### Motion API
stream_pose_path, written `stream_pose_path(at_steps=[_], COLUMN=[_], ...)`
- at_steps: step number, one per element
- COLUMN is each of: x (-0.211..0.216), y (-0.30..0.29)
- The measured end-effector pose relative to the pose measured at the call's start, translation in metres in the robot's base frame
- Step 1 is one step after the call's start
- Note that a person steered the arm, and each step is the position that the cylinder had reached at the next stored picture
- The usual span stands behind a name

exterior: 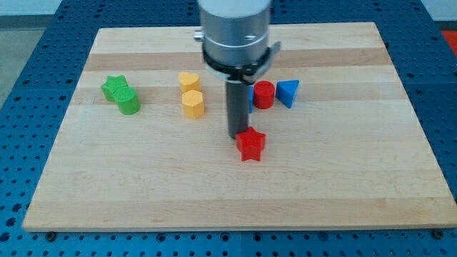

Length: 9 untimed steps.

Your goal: Move your arm towards right side of red star

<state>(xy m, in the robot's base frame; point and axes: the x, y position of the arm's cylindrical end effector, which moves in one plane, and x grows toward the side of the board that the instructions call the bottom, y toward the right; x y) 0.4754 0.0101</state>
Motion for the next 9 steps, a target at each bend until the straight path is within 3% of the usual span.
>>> stream_pose_path(at_steps=[2,3,5,6,7,9], x=[0.01,0.044,0.092,0.077,0.064,0.126], y=[-0.023,-0.021,0.067,0.101,0.111,0.094])
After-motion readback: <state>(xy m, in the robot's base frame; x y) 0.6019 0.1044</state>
